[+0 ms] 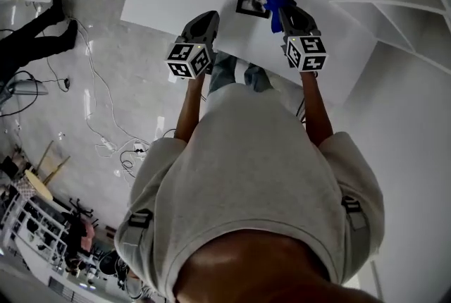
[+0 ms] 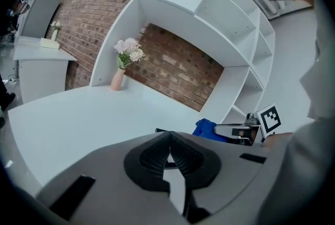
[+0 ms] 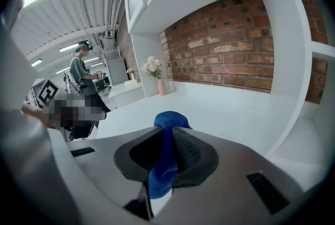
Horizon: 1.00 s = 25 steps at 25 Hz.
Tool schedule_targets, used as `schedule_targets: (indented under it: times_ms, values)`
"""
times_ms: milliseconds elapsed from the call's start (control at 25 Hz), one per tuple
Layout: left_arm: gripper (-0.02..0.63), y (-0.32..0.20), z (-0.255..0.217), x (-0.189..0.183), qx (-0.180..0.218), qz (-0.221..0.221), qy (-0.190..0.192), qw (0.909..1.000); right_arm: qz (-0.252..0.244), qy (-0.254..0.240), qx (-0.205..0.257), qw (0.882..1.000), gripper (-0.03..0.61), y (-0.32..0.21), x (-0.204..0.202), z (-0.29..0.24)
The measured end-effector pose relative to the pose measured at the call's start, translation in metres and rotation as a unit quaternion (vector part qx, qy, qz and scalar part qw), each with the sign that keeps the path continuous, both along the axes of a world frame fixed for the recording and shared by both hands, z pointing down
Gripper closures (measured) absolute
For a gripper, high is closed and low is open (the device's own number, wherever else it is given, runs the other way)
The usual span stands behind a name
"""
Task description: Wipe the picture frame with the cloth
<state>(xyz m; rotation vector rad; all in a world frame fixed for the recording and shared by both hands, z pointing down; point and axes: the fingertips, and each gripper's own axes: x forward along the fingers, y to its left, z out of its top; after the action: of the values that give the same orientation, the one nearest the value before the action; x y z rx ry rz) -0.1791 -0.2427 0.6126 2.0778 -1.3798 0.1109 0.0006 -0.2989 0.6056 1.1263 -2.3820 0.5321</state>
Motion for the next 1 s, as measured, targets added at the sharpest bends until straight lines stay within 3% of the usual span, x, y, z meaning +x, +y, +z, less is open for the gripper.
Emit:
schedule_targets:
  times_ms: [280,480,760,1000]
  values:
    - [0.597,0.012,0.019,0.0,-0.018,0.014,0.017,0.9996,-0.012,0.016,-0.004,1.0,0.512,-0.001,-0.018,0.015]
    - [0.597,0.01,0.015,-0.008,-0.019,0.007,0.018,0.9996,-0.033,0.03,0.013,0.999,0.512,-0.028,-0.037,0.007]
    - [0.597,0.017,0.017,-0.009,-0.027,-0.005,0.025,0.9993,-0.119,0.093,0.043,0.987,0.512,-0.047,-0.066,0.007]
    - [0.597,0.025,0.026,-0.014,-0.031,-0.013,0.027,0.9991,-0.166,0.111,0.041,0.979,0.512,-0.052,-0.094,0.026]
